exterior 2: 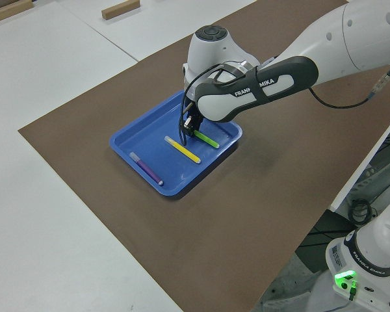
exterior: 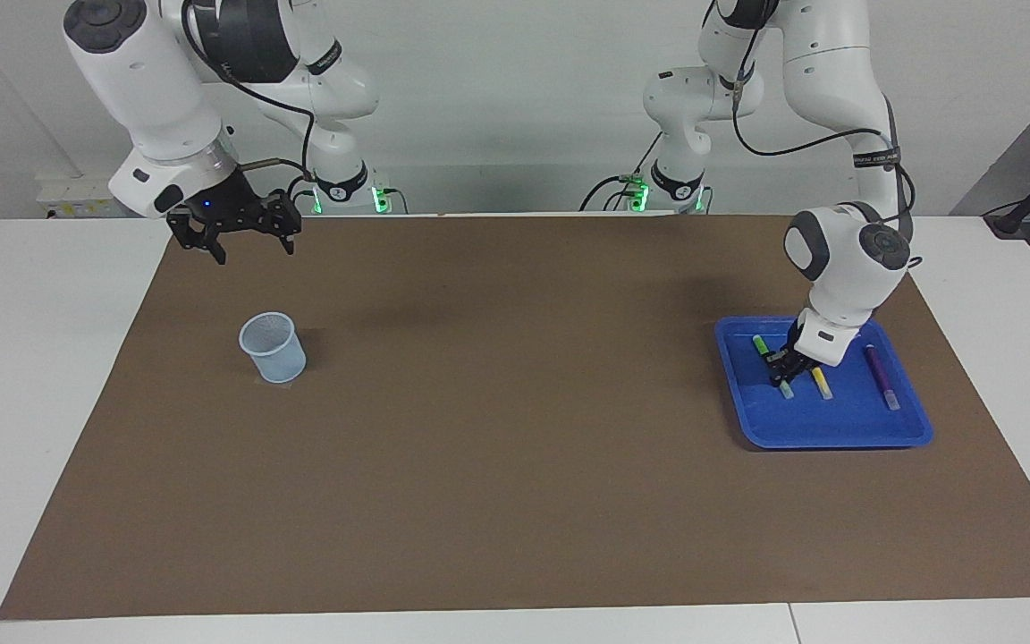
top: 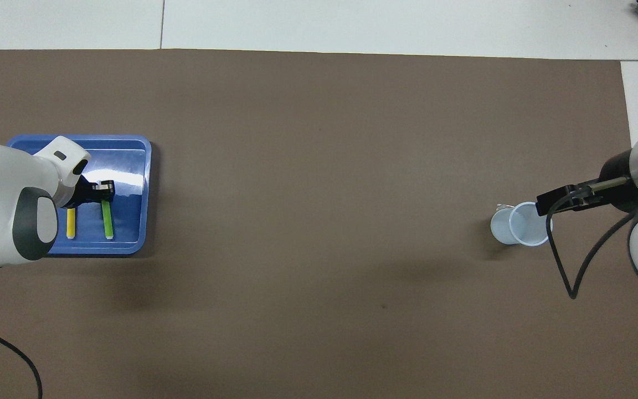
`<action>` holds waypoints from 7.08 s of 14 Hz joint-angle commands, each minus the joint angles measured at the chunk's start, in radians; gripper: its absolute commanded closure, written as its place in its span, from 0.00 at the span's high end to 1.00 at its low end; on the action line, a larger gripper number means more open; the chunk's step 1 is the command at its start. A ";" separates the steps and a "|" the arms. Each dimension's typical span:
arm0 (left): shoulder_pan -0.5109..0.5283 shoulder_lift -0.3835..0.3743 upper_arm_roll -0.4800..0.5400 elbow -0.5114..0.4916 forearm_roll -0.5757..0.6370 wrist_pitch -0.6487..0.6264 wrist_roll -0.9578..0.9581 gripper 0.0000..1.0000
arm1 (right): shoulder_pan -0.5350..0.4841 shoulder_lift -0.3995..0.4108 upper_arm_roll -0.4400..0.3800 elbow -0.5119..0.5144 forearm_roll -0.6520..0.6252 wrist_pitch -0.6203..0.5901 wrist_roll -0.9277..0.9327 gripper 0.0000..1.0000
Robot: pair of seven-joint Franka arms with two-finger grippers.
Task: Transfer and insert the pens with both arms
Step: 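Lower the left gripper over the green pen and close on it, then lift the green pen with the left gripper while the right gripper approaches, then close the right gripper on the green pen tip beside the left gripper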
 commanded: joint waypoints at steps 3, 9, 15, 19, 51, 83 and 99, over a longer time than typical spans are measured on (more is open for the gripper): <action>-0.003 0.016 0.001 -0.020 -0.014 0.024 -0.038 0.00 | -0.004 0.001 -0.002 0.007 0.010 -0.005 -0.013 1.00; -0.004 0.008 0.000 0.045 -0.014 -0.073 -0.038 0.00 | -0.004 0.001 -0.002 0.007 0.010 -0.005 -0.013 1.00; -0.007 -0.010 -0.008 0.167 -0.040 -0.274 -0.052 0.00 | -0.004 0.001 -0.002 0.007 0.010 -0.005 -0.013 1.00; -0.016 -0.035 -0.017 0.296 -0.104 -0.477 -0.184 0.00 | -0.004 0.001 -0.002 0.007 0.010 -0.005 -0.013 1.00; -0.225 -0.622 -0.098 -0.190 -0.684 -0.399 -1.331 0.00 | 0.224 -0.045 0.056 -0.077 0.419 0.133 0.277 1.00; -0.319 -0.645 -0.098 -0.224 -0.802 -0.292 -1.443 0.00 | 0.585 -0.006 0.058 -0.249 0.745 0.733 0.948 0.65; -0.320 -0.668 -0.097 -0.225 -0.802 -0.294 -1.457 0.65 | 0.574 -0.006 0.058 -0.251 0.745 0.734 0.925 0.00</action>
